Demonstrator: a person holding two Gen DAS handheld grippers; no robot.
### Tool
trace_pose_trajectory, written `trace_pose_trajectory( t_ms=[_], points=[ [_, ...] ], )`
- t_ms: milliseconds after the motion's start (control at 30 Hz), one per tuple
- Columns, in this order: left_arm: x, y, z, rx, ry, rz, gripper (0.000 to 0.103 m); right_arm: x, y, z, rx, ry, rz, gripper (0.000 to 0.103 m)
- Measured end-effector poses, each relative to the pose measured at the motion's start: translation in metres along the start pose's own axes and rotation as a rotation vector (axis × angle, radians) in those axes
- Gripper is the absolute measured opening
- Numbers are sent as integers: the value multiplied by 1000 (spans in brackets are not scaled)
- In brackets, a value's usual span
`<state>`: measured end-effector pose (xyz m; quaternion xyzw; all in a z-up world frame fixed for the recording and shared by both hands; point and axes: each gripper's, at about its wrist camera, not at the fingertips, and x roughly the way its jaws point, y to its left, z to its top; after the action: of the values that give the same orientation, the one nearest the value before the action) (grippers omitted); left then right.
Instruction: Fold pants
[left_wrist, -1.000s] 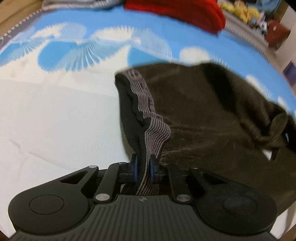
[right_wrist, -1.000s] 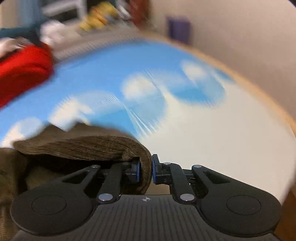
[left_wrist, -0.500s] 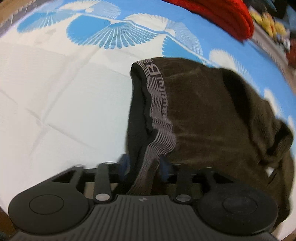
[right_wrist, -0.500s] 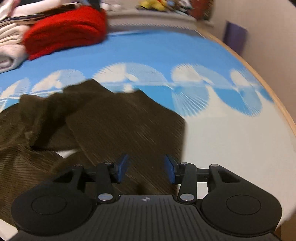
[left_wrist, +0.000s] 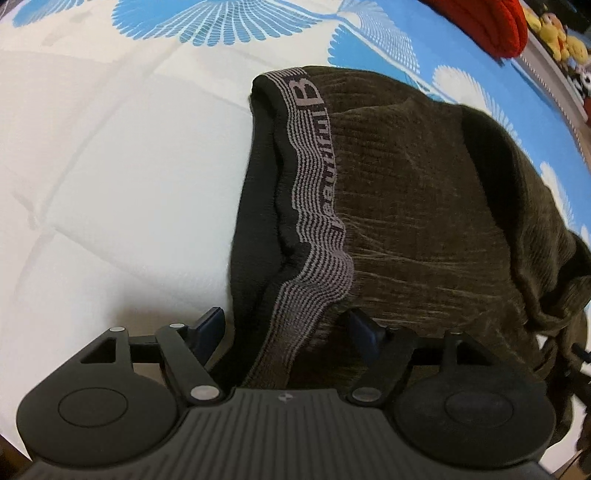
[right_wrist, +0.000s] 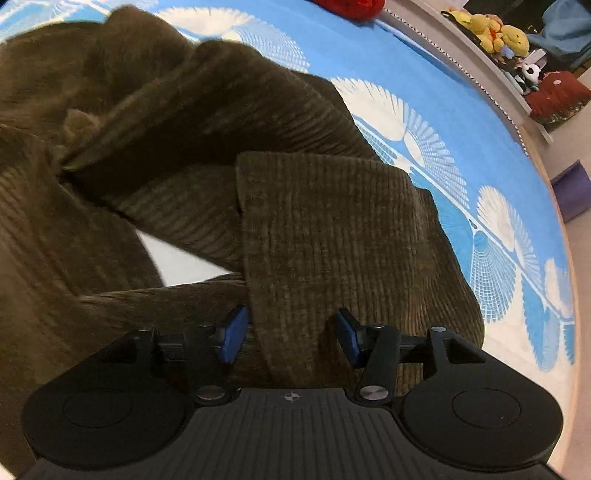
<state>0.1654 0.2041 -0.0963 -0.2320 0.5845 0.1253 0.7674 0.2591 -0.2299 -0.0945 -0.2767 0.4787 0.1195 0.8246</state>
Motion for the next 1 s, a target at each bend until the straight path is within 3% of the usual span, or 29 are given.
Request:
trace_pose_trajectory(
  t_ms=[33, 100, 133, 200, 300, 400, 433, 500, 600, 667, 767, 833, 933, 1000],
  points=[
    [1, 1, 0, 3, 4, -1, 72, 2, -4, 2, 23, 0, 4, 44],
    [2, 0, 0, 20, 6, -14, 57, -2, -20, 1, 99, -12, 48, 15],
    [1, -2, 0, 34, 1, -8, 49, -6, -28, 1, 132, -32, 57, 9],
    [0, -8, -3, 89, -18, 19, 37, -19, -48, -2, 212, -84, 43, 7],
    [-16, -7, -4, 115, -93, 9, 17, -49, -99, -21, 471, -207, -26, 7],
    [-48, 6, -6, 68, -234, -47, 15, -88, -161, -69, 814, -334, -173, 7],
    [-54, 9, -8, 64, -264, -46, 15, -99, -180, -94, 946, -351, -246, 7],
    [-57, 15, -13, 82, -269, 6, 16, -104, -209, -145, 1171, -281, -326, 6],
    [-47, 23, -17, 89, -179, 68, 17, -69, -232, -220, 1391, 33, -269, 6],
    [-45, 33, -19, 40, -145, 52, 20, -47, -238, -263, 1523, 189, -205, 6],
    [-44, 41, -17, -37, -123, 41, 34, -30, -248, -292, 1572, 240, -132, 9],
    [-37, 47, -19, -59, -70, 29, 60, -22, -245, -294, 1535, 255, -90, 12],
    [-30, 46, -24, -38, -24, 27, 69, -16, -244, -300, 1534, 302, -89, 35],
    [-26, 41, -26, 4, -12, 58, 69, -7, -245, -299, 1547, 330, -89, 48]
  ],
)
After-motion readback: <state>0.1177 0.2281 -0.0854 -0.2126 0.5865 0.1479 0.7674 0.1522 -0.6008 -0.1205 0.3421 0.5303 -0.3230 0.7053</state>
